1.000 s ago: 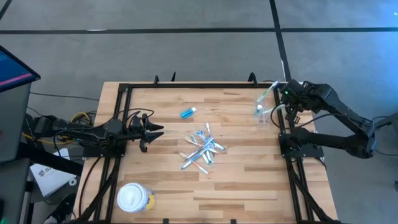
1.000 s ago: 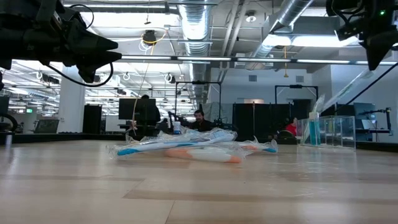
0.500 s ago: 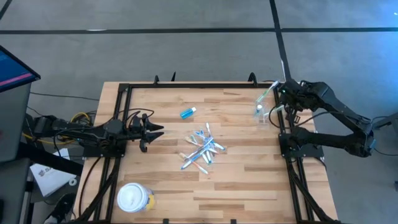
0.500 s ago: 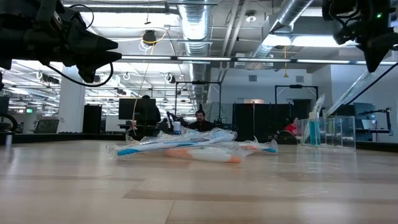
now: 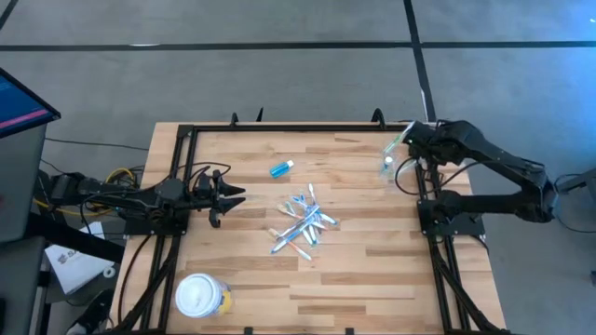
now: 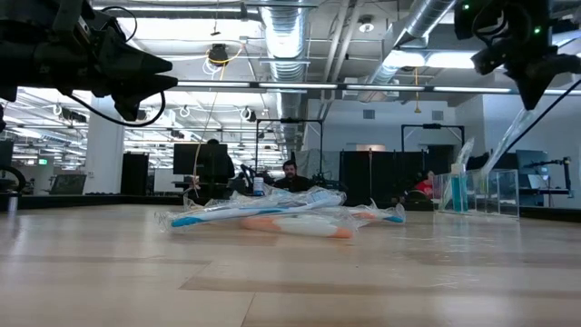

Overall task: Pick & Place toothbrushing station
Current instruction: Put the green toothbrush into the transparent organizer, then put the purple toothbrush into the transparent organizer

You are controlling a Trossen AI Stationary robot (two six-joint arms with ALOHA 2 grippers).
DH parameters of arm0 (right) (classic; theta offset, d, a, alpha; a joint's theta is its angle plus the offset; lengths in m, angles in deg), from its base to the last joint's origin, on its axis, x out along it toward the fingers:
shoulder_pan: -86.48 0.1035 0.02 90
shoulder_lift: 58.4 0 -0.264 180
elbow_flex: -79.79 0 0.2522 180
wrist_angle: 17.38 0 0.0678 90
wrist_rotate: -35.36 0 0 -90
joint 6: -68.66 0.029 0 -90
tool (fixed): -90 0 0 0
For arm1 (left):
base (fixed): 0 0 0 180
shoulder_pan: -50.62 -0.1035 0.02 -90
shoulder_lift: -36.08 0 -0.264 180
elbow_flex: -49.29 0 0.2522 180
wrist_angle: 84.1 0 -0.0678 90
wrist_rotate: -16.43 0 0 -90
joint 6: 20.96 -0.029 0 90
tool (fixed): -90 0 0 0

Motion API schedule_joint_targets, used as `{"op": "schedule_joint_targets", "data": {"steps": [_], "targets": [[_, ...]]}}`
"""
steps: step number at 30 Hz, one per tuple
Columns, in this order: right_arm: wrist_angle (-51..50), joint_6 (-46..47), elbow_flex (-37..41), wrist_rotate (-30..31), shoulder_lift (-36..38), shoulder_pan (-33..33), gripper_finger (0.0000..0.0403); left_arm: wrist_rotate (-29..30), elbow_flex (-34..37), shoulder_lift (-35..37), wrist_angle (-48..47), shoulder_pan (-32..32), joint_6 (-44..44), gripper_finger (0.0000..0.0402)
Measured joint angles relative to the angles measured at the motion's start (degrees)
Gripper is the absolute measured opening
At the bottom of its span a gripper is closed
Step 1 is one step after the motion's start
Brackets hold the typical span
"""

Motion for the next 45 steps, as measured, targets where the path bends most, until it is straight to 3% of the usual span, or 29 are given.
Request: {"op": "schedule_joint_targets", "data": {"steps": [15,32,36,45], "targets": [[0.06,4.79,0.0,0.0,-8.17,8.43,0.0,0.0,0.01,0.01,0.0,0.01,-0.13,0.014],[0.32,9.29,-0.07,-1.71,-8.66,12.49,0.0001,0.0,0.01,0.02,0.02,0.01,-0.22,0.014],[0.22,9.29,-0.07,-1.62,-8.66,12.52,0.0023,0.0,0.02,0.02,0.02,0.02,-0.24,0.014],[0.33,9.47,-0.07,-1.64,-8.66,12.55,0.0117,0.0,0.0,0.01,0.05,0.01,-0.24,0.014]]}}
